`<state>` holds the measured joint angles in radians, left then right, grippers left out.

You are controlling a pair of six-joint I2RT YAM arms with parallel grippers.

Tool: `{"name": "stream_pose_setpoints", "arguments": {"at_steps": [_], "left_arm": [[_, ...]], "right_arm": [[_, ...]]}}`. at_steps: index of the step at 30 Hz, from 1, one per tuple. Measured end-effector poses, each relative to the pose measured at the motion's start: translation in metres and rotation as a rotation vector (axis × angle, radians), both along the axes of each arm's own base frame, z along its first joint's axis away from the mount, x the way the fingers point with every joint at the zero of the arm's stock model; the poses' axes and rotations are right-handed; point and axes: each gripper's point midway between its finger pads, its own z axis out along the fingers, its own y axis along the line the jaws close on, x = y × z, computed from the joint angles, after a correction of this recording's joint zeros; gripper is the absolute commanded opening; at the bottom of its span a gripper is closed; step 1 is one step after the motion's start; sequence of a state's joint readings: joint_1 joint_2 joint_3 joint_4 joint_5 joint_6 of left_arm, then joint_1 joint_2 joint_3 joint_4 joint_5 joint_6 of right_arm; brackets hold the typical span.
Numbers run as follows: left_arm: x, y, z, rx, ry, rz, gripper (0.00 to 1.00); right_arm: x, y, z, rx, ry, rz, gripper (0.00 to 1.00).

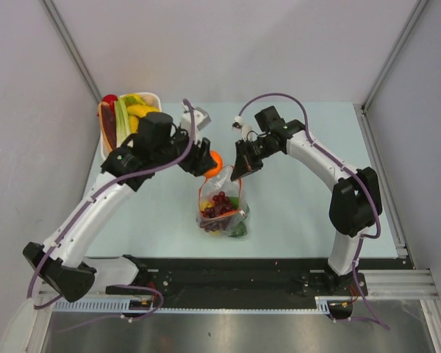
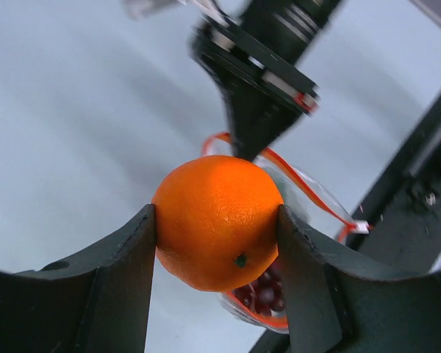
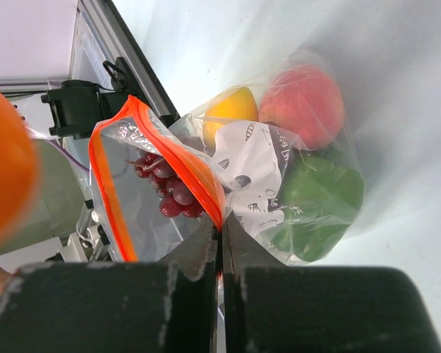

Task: Place the food in the zip-top bag and seal the zipper
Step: Place the fake fruit in the zipper food storage bag.

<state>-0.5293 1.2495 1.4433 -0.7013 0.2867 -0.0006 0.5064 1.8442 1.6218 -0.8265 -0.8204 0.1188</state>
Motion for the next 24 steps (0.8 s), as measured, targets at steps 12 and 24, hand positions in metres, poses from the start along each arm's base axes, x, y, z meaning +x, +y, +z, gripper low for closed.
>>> {"name": "stream_pose_setpoints", "arguments": {"at_steps": [12,24], "left_arm": [[-0.055,-0.054,-0.076,0.215,0.082,-0.312,1.0],[-0.127,-0.033,-0.076,0.348,-0.23,-0.806,0.97]], "right_arm": [[-0.002,0.002,0.001,0.008,-0.003,0.011,0.0],[-0.009,0.008,0.006,0.054,-0.021,0.073,0.0]]}}
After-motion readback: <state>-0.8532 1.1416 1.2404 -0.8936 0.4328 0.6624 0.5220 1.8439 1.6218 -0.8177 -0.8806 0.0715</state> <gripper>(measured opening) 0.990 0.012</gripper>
